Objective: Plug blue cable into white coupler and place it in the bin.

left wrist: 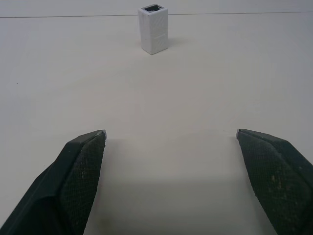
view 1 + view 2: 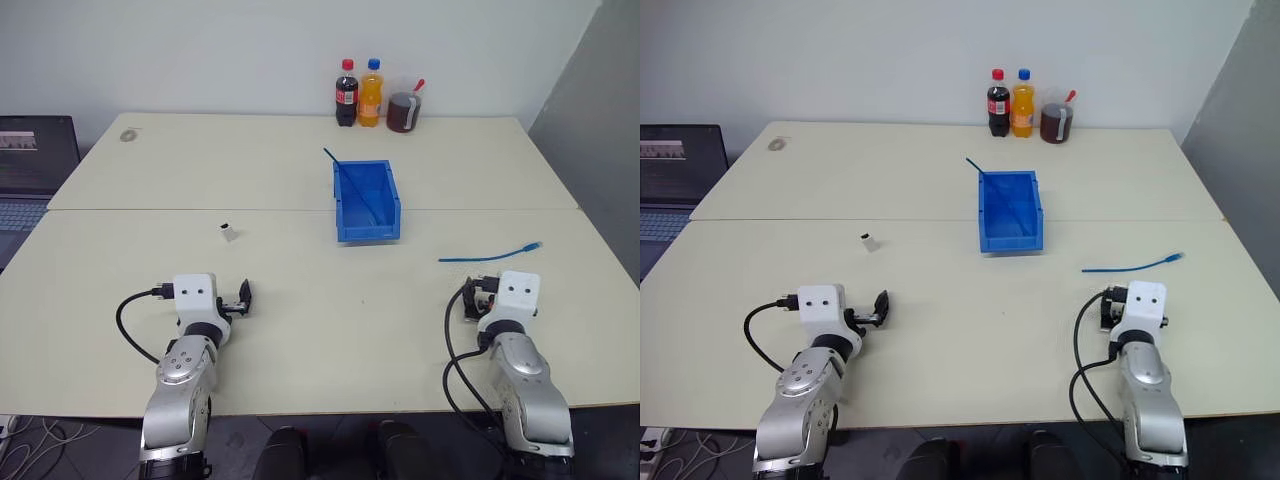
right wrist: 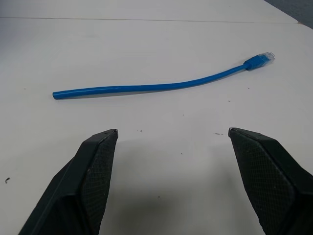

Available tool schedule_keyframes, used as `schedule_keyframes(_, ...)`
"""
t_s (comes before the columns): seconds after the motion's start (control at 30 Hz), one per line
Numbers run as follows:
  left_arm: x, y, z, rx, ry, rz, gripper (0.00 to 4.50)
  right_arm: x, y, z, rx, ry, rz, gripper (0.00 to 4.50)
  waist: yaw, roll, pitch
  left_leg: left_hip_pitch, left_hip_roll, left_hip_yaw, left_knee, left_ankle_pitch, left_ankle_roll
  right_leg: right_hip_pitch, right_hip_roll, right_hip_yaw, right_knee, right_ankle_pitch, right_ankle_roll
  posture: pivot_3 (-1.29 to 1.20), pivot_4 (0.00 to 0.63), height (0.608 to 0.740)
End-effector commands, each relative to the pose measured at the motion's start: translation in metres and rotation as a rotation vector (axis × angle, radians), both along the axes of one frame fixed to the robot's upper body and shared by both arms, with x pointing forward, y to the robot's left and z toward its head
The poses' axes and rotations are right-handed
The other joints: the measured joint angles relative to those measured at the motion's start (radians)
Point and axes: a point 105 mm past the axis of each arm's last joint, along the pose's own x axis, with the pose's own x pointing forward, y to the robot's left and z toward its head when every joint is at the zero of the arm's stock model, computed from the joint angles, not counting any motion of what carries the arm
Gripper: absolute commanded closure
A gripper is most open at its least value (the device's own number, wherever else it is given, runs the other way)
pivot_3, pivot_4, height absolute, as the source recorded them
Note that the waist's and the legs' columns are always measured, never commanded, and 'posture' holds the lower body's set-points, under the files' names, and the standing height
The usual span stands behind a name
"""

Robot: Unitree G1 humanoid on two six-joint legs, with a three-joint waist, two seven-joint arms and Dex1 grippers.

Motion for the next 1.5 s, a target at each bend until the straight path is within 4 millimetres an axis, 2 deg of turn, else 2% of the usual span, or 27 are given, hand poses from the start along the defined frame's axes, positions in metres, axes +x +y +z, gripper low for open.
schedule_keyframes(0.03, 0.0, 0.0, 0.015, 0.02, -0.045, -0.02, 0.0, -0.002, -0.005, 0.016, -0.016, -0.047, -0.012, 0.66, 0.0, 0.0, 0.0, 0.0, 0.0, 0.0, 0.0, 0.0, 0.0, 0.0, 0.0, 0.0, 0.0, 0.0, 0.0, 0.0, 0.15, 0.74)
schedule_keyframes(0.63, 0.001, -0.005, 0.017, -0.002, -0.054, -0.029, 0.0, 0.001, -0.004, 0.015, -0.008, -0.036, -0.03, 0.66, 0.0, 0.0, 0.0, 0.0, 0.0, 0.0, 0.0, 0.0, 0.0, 0.0, 0.0, 0.0, 0.0, 0.0, 0.0, 0.0, 0.15, 0.74)
schedule_keyframes(0.8, 0.006, -0.014, 0.02, 0.007, -0.066, -0.103, 0.0, 0.004, -0.007, 0.019, -0.008, -0.044, -0.052, 0.66, 0.0, 0.0, 0.0, 0.0, 0.0, 0.0, 0.0, 0.0, 0.0, 0.0, 0.0, 0.0, 0.0, 0.0, 0.0, 0.0, 0.15, 0.74)
schedule_keyframes(0.9, 0.016, -0.034, 0.036, 0.021, -0.119, -0.26, 0.0, 0.008, -0.011, 0.023, -0.012, -0.056, -0.084, 0.66, 0.0, 0.0, 0.0, 0.0, 0.0, 0.0, 0.0, 0.0, 0.0, 0.0, 0.0, 0.0, 0.0, 0.0, 0.0, 0.0, 0.15, 0.74)
schedule_keyframes(0.97, 0.023, -0.053, 0.053, 0.046, -0.163, -0.422, 0.0, 0.013, -0.014, 0.028, -0.027, -0.061, -0.105, 0.66, 0.0, 0.0, 0.0, 0.0, 0.0, 0.0, 0.0, 0.0, 0.0, 0.0, 0.0, -0.001, 0.0, 0.0, 0.0, 0.0, 0.15, 0.74)
schedule_keyframes(1.03, 0.025, -0.081, 0.073, 0.051, -0.206, -0.651, 0.0, 0.019, -0.019, 0.031, -0.029, -0.059, -0.14, 0.66, 0.0, -0.001, 0.0, 0.0, 0.0, 0.0, 0.0, 0.0, 0.0, 0.0, 0.0, -0.001, 0.0, 0.0, 0.0, 0.0, 0.15, 0.74)
schedule_keyframes(1.13, 0.01, -0.123, 0.096, 0.08, -0.217, -1.045, 0.0, 0.03, -0.025, 0.034, -0.022, -0.063, -0.181, 0.66, 0.0, -0.001, 0.001, -0.001, -0.001, 0.001, 0.0, 0.0, 0.0, 0.0, 0.001, -0.002, 0.0, 0.0, 0.0, 0.0, 0.15, 0.74)
schedule_keyframes(1.2, 0.003, -0.14, 0.104, 0.136, -0.197, -1.239, 0.0, 0.037, -0.027, 0.034, -0.009, -0.058, -0.209, 0.66, -0.001, -0.001, 0.001, -0.001, -0.001, 0.002, 0.0, 0.0, 0.0, -0.001, 0.0, -0.002, -0.001, 0.0, 0.0, 0.0, 0.15, 0.74)
schedule_keyframes(1.3, 0.004, -0.152, 0.115, 0.199, -0.189, -1.397, 0.0, 0.045, -0.036, 0.029, 0.038, -0.037, -0.282, 0.66, -0.001, 0.0, 0.001, -0.002, -0.001, 0.003, -0.001, 0.0, 0.0, -0.003, 0.001, -0.001, 0.0, 0.0, 0.001, 0.0, 0.15, 0.74)
schedule_keyframes(1.5, 0.017, -0.158, 0.137, 0.284, -0.224, -1.499, 0.0, 0.064, -0.05, 0.028, 0.097, -0.028, -0.351, 0.66, -0.004, 0.0, 0.001, -0.007, 0.0, 0.003, 0.0, 0.0, 0.0, -0.01, 0.003, 0.0, 0.002, 0.0, 0.0, 0.0, 0.15, 0.74)
